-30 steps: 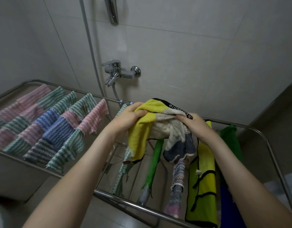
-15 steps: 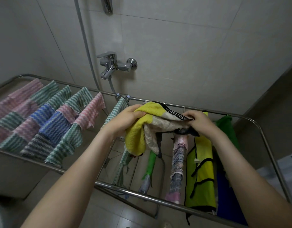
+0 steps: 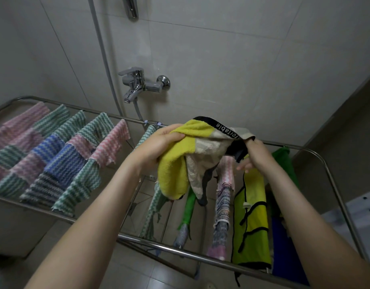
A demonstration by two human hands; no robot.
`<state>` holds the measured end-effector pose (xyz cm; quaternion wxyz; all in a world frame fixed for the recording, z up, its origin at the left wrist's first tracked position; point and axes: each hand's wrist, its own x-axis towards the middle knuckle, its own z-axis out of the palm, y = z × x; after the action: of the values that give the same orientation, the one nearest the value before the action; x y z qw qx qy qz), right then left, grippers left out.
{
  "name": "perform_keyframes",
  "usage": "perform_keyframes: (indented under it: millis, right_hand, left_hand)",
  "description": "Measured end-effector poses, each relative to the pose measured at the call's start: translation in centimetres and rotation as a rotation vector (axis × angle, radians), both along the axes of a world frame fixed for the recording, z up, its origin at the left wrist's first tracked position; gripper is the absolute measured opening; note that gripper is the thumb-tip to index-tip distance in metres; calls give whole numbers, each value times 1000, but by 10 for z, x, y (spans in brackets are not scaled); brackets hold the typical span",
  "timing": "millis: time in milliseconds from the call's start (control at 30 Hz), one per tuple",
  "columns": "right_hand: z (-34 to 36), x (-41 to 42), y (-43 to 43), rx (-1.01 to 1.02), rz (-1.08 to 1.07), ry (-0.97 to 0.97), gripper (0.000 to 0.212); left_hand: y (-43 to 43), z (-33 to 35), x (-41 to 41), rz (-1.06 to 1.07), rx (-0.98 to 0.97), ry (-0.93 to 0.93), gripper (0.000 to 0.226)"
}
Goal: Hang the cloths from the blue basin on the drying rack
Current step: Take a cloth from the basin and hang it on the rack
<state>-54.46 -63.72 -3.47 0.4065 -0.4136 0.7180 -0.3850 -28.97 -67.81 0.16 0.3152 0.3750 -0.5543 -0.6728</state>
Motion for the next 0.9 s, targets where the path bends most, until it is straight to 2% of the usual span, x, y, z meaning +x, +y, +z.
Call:
perform_keyframes:
  millis: [67,133,200,300,367,467,567,667,800,900]
  right_hand:
    - [2,0,0,-64,13,-166,23]
    - [-2,-5,-2,-136,7,-193,25]
    - [-5,-7,0,-190,14,-210,30]
    - [-6,-5,5,-268,35,-337,34]
    - [-5,-2,8,-282,20,-401,29]
    - [-3,4,11,-276,-2,-418,19]
    - [-4,12,17,-214,40,-479,22]
    - [-7,18,23,-122,67,-511,35]
    - [-7,24,27,-73,-6,-526,43]
    - [-11,25,30,-37,2,-626,48]
  left_hand:
    - [-4,-1,1,54,-116,-139,26]
    - [-7,-5,3,83,-214,-289,27]
    - [-5,-10,5,95,-220,-331,28]
    - [0,-16,8,65,-127,-305,27]
    - [2,-21,10,31,-45,-254,24]
    - [5,-28,14,-14,95,-137,21]
    - [7,-34,14,-47,185,-58,23]
    - [8,-39,10,-56,205,-18,24]
    - [8,-45,3,-75,213,11,25]
    - [6,-50,-1,-87,206,3,25]
